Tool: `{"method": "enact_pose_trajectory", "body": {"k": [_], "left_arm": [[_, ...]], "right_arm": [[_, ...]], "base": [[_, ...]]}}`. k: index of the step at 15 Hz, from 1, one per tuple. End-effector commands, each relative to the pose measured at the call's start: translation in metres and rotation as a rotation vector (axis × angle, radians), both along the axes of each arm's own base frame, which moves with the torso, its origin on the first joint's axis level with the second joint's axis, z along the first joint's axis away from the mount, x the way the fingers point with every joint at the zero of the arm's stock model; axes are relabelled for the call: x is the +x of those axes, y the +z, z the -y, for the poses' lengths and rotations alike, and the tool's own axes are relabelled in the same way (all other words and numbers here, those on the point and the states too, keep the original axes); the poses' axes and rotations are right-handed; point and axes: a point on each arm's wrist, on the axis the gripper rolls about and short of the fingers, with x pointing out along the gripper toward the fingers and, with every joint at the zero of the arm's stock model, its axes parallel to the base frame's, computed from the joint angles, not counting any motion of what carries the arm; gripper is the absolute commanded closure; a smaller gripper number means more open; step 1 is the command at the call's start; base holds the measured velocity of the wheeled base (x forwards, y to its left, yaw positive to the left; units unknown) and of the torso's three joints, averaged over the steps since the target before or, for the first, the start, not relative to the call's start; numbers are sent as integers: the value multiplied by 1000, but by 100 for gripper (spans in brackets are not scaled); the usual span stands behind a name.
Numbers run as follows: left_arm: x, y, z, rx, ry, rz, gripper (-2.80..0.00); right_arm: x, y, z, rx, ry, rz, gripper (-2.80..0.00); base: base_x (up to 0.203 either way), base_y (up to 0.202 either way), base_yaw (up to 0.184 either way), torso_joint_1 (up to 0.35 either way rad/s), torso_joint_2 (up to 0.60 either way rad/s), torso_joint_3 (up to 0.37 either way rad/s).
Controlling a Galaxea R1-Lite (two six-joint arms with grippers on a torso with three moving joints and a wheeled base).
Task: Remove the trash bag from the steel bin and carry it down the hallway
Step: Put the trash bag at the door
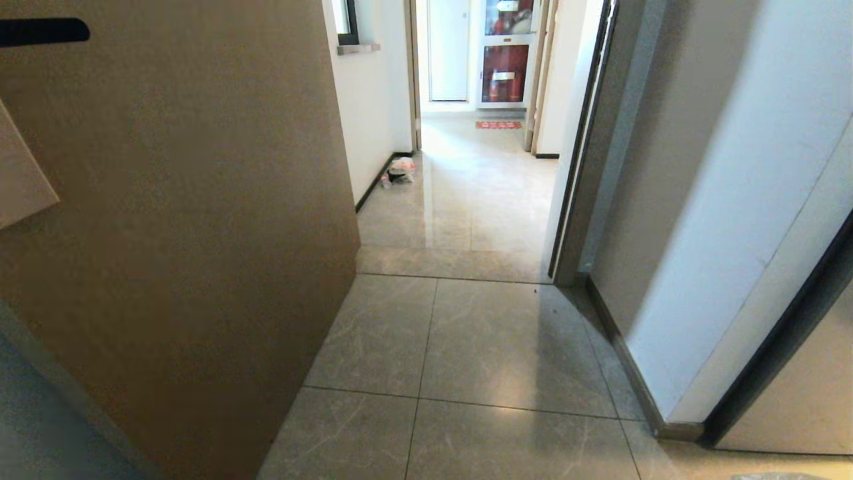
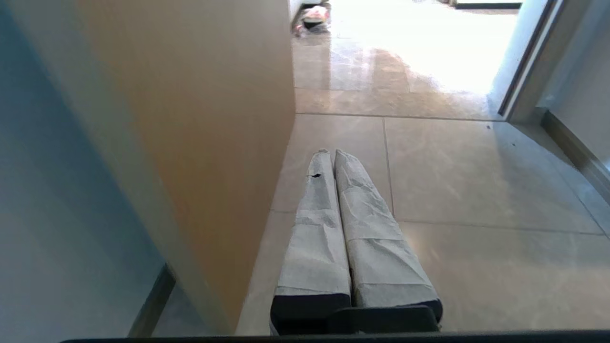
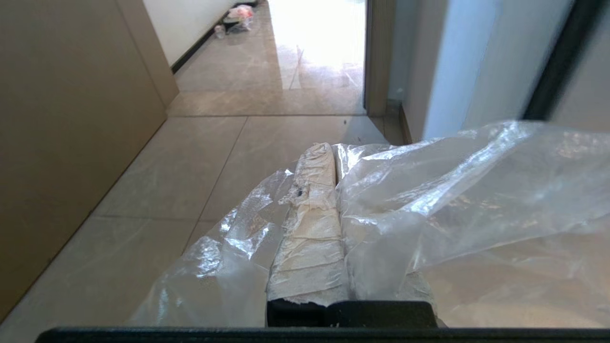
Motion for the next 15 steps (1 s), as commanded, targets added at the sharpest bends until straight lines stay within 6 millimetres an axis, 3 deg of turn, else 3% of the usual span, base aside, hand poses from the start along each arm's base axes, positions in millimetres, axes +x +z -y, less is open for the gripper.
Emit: {"method": "enact_pose_trajectory", "body": {"k": [1, 15], "left_arm": [[0, -1, 0, 0, 1, -5, 0], [0, -1, 0, -1, 1, -5, 0]], "right_arm": [[0, 0, 0, 1, 0, -1, 0], [0, -1, 0, 0, 0, -3, 0]], "base": [[195, 0, 0, 7, 1, 2], [193, 0, 1, 3, 4, 3]]}}
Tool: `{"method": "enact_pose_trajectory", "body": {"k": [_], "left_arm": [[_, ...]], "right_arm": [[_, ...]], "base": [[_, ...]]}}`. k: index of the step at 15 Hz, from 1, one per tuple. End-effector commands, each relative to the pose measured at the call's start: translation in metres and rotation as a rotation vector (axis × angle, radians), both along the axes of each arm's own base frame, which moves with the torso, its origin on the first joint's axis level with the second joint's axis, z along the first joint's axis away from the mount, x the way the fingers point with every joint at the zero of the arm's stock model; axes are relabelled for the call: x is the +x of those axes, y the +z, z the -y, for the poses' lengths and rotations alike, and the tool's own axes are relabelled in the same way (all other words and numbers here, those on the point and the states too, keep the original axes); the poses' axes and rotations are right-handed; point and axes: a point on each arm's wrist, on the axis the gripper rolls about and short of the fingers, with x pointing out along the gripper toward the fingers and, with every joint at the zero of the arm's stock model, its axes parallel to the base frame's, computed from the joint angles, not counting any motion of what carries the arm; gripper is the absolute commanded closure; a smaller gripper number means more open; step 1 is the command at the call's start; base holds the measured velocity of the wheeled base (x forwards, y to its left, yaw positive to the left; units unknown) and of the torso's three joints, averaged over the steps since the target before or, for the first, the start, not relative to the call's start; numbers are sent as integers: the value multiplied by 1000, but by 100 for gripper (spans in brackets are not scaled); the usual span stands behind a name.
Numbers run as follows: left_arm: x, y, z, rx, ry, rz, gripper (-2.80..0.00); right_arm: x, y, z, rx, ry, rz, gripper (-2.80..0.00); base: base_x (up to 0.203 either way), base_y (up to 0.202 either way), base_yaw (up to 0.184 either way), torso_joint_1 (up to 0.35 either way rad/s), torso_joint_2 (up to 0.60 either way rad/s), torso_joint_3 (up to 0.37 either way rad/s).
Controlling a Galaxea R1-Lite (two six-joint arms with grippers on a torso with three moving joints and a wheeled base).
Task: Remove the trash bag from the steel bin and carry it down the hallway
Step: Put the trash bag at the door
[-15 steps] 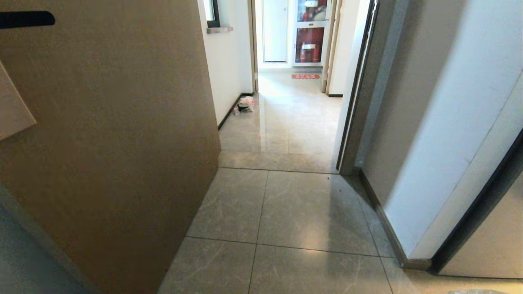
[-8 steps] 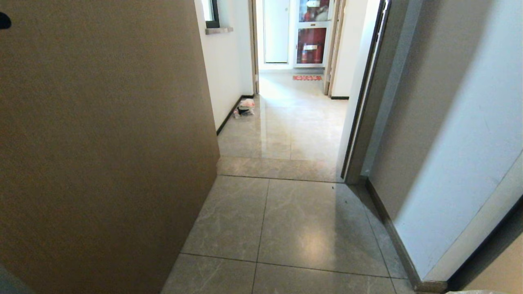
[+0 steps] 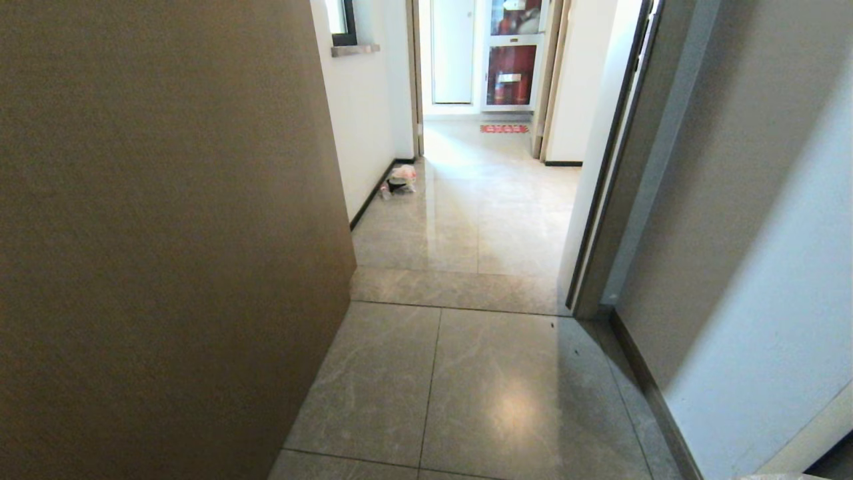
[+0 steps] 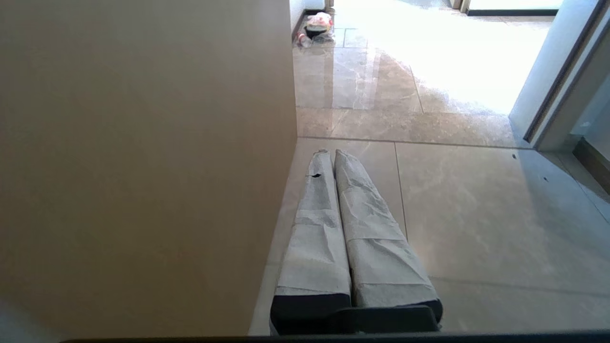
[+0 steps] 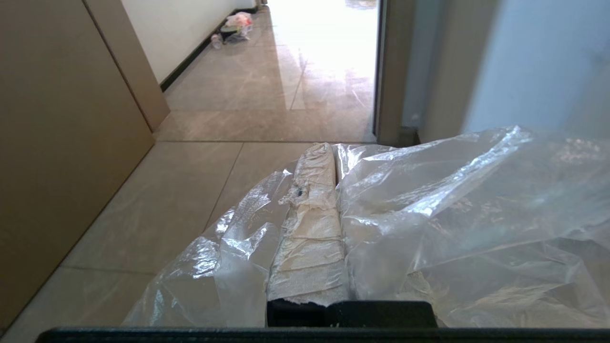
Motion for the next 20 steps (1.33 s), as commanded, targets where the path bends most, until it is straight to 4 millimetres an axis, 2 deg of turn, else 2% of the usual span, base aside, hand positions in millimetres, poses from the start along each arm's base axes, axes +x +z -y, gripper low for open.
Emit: {"method": "enact_pose_trajectory", "body": {"k": [1, 20], "left_arm": [[0, -1, 0, -1, 1, -5, 0], [0, -1, 0, -1, 1, -4, 0]], "right_arm": [[0, 0, 0, 0, 0, -2, 0], [0, 0, 0, 1, 0, -1, 0]], "base": [[194, 0, 2, 12, 2, -2], [192, 0, 0, 3, 1, 3]]}}
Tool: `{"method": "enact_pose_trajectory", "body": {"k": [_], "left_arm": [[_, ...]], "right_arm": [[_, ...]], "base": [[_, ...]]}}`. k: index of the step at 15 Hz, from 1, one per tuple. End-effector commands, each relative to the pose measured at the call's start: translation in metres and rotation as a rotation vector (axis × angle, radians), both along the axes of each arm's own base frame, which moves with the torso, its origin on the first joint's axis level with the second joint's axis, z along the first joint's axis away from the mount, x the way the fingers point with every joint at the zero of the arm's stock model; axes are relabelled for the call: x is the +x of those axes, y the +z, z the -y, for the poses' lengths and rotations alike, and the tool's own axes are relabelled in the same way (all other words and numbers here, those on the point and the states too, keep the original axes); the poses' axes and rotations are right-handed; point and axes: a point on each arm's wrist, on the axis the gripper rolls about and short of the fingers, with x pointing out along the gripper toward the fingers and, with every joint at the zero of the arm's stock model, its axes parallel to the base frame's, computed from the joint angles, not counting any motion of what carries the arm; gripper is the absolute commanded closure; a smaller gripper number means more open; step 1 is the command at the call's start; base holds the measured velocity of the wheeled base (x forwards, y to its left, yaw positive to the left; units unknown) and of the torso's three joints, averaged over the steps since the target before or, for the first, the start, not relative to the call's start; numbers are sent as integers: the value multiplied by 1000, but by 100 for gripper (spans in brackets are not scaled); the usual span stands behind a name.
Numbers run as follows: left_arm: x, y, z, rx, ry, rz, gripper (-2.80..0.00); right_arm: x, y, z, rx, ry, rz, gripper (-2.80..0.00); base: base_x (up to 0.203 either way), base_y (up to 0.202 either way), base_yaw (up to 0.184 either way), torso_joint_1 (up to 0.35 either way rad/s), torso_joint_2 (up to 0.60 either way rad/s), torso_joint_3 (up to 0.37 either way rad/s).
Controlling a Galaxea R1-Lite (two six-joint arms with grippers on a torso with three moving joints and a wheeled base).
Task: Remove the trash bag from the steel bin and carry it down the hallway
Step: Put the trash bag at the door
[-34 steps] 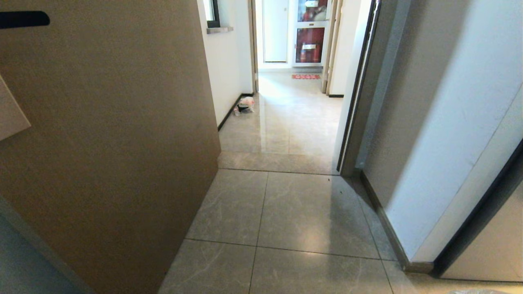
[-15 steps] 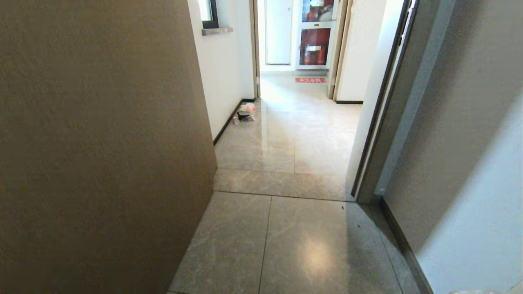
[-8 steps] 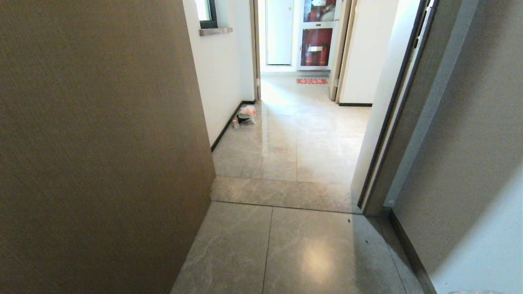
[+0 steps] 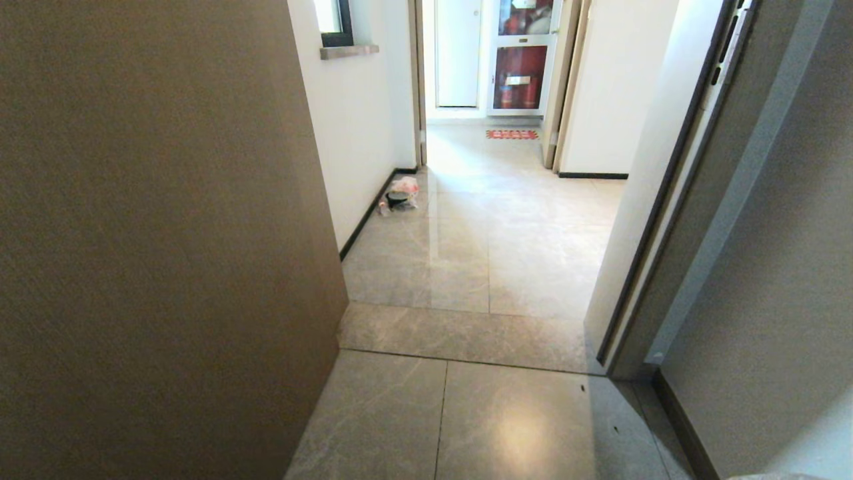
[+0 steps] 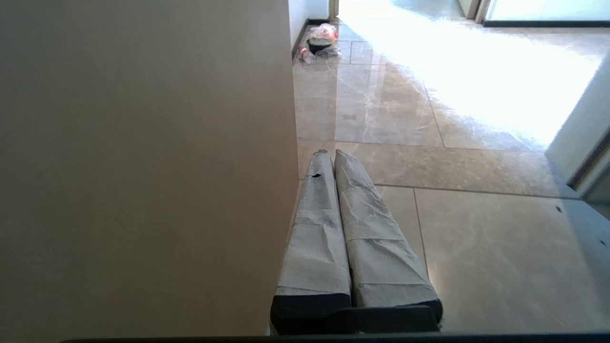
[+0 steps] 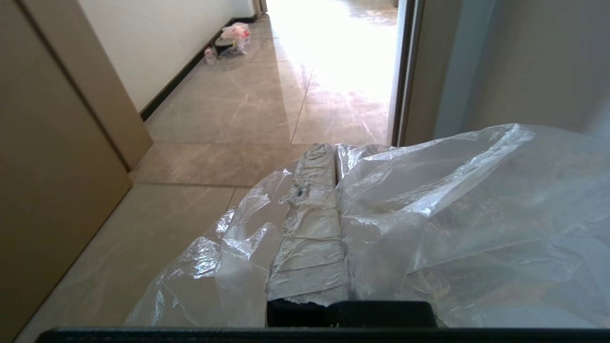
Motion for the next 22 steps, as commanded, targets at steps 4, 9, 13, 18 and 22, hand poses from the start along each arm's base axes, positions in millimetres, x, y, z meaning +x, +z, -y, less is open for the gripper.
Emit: {"method": "enact_pose_trajectory", "body": {"k": [4, 9, 13, 18, 22], "left_arm": [[0, -1, 0, 1, 1, -4, 0], [0, -1, 0, 1, 1, -5, 0], [0, -1, 0, 1, 1, -5, 0], [0, -1, 0, 4, 1, -5, 0], [0, -1, 0, -1, 1, -5, 0]], "right_arm": [[0, 0, 0, 0, 0, -3, 0], [0, 0, 0, 0, 0, -3, 0], [0, -1, 0, -1, 0, -3, 0], [0, 0, 0, 0, 0, -3, 0], [0, 0, 0, -1, 0, -2, 0]], "base": [[190, 0, 2, 3, 1, 5], [191, 0, 1, 2, 4, 5], [192, 0, -1, 2, 0, 3], [128, 0, 0, 3, 3, 1], [0, 0, 0, 0, 0, 0]]}}
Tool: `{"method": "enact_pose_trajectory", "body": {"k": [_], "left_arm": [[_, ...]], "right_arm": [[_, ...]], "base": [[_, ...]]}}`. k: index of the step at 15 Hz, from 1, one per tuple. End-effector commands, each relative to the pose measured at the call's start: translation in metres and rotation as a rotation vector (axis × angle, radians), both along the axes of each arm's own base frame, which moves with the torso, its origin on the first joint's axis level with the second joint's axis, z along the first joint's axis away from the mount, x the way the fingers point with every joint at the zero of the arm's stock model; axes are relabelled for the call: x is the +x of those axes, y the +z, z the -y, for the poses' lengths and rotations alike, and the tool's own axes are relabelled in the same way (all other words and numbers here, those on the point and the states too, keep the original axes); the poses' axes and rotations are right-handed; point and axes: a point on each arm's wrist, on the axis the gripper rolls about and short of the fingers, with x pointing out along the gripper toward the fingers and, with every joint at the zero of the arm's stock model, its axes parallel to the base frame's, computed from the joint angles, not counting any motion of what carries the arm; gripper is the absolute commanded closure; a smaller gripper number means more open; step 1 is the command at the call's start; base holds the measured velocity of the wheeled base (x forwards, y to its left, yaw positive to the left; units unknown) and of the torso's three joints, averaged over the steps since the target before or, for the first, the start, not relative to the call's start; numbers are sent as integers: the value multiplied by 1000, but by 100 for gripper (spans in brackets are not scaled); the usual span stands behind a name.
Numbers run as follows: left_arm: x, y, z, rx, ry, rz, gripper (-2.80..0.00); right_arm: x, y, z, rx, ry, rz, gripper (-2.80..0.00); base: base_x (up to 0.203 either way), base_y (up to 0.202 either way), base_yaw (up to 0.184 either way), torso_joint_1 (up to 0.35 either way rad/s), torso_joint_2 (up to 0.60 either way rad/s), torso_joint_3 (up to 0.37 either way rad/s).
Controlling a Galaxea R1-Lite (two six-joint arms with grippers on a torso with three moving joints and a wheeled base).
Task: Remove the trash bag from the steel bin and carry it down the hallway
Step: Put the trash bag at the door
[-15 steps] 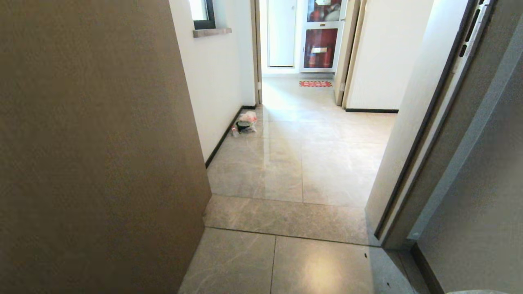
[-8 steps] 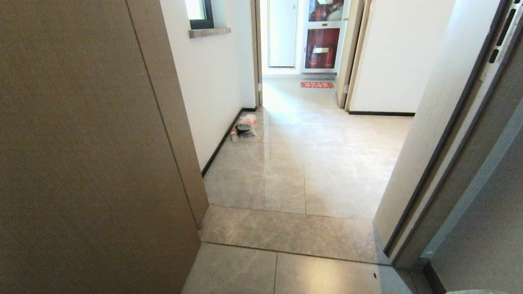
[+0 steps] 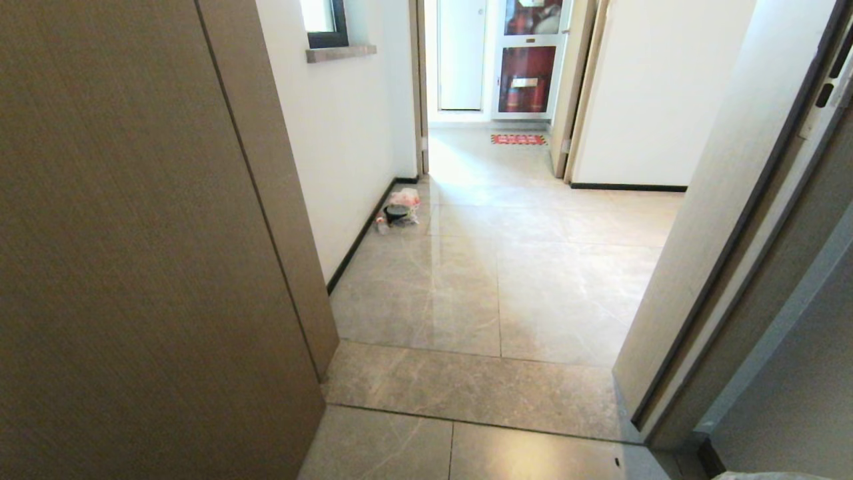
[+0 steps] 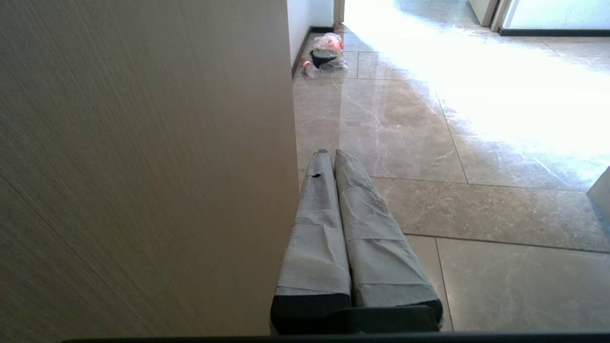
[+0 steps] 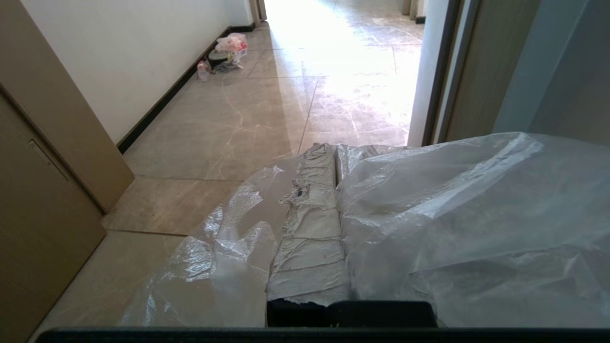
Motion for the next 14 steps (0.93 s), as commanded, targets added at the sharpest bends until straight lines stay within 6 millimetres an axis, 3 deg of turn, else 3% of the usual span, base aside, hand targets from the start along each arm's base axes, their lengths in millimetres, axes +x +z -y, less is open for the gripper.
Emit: {"method": "enact_pose_trajectory", "body": {"k": [1, 4, 9, 14], "left_arm": [[0, 0, 0, 4, 1, -3, 0], [0, -1, 0, 4, 1, -5, 0], [0, -1, 0, 3, 1, -5, 0], [0, -1, 0, 2, 1, -5, 0]], "right_arm": [[0, 0, 0, 1, 0, -2, 0], [0, 0, 0, 1, 0, -3, 0], [0, -1, 0, 1, 0, -5, 0], [0, 0, 0, 1, 0, -2, 0]], "base": [[0, 0, 0, 0, 0, 0], [-1, -27, 2, 1, 1, 2], [0, -148, 0, 1, 2, 2], [0, 0, 0, 0, 0, 0]]}}
